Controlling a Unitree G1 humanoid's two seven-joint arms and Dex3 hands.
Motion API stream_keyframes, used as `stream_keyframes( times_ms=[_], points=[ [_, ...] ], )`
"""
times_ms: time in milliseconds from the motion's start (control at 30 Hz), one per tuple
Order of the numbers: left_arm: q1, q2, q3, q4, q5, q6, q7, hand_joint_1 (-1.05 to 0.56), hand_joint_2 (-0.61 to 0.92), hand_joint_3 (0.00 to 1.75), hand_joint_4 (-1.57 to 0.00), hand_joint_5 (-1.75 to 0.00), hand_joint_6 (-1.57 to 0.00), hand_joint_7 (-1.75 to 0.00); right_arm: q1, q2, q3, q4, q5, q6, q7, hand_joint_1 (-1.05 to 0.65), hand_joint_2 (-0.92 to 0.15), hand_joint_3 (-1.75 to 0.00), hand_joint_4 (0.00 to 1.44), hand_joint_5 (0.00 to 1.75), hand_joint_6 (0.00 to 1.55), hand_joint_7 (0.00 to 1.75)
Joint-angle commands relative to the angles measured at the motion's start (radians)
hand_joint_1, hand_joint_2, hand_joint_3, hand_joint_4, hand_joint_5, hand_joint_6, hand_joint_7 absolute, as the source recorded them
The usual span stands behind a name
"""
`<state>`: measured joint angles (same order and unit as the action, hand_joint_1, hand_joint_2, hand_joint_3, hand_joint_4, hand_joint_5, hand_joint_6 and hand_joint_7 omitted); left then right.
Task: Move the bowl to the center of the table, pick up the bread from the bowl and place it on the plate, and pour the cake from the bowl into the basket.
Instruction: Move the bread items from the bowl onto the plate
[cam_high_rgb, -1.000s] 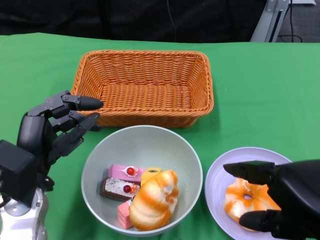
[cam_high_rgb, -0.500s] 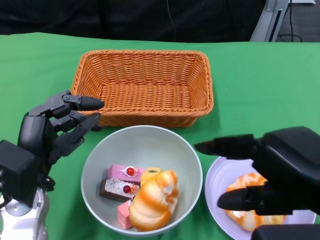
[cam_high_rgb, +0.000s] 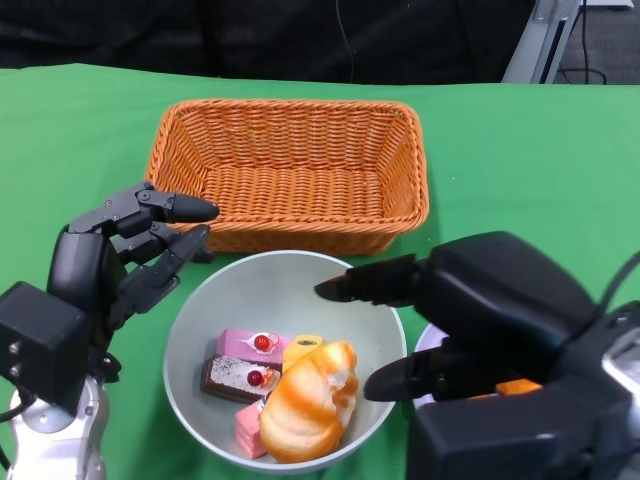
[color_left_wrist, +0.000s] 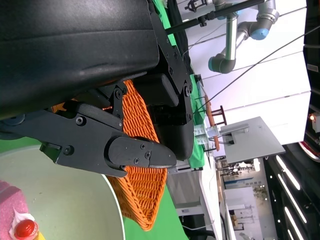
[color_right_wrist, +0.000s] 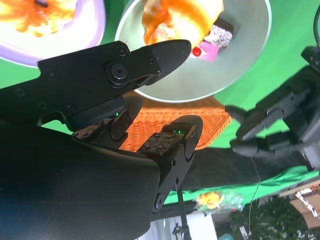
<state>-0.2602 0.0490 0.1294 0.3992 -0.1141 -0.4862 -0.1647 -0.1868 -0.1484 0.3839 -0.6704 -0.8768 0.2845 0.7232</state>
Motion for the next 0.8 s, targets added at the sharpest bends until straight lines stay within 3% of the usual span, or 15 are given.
stream_keyframes(
  times_ms=[33, 267, 533, 800],
  points=[
    [0.024, 0.001, -0.001, -0.036, -0.004, 0.02, 0.009, -0.26, 0.82, 0.5, -0.8, -1.21, -0.89, -0.86, -0.024, -0.007, 0.033, 0.075, -0.003, -0.027, -0.045, -0.73, -0.92, -0.01, 0.81, 0.02, 0.67, 0.01],
    [0.028, -0.005, -0.004, -0.046, 0.001, 0.015, 0.019, -0.27, 0.77, 0.56, -0.8, -1.22, -0.89, -0.87, -0.059, -0.014, 0.079, 0.155, -0.012, -0.025, -0.042, -0.75, -0.92, -0.02, 0.8, 0.01, 0.65, 0.0],
    [0.037, -0.018, -0.008, -0.07, 0.001, 0.032, 0.032, -0.26, 0.71, 0.72, -0.76, -1.34, -0.83, -1.03, -0.1, -0.013, 0.138, 0.255, -0.019, -0.039, -0.055, -0.75, -0.91, -0.02, 0.77, 0.01, 0.63, 0.0],
    [0.048, -0.026, -0.013, -0.089, -0.003, 0.031, 0.03, -0.29, 0.7, 0.73, -0.75, -1.37, -0.81, -1.06, -0.126, -0.01, 0.182, 0.326, -0.024, -0.044, -0.047, -0.8, -0.92, -0.05, 0.75, 0.0, 0.59, 0.0]
  ],
)
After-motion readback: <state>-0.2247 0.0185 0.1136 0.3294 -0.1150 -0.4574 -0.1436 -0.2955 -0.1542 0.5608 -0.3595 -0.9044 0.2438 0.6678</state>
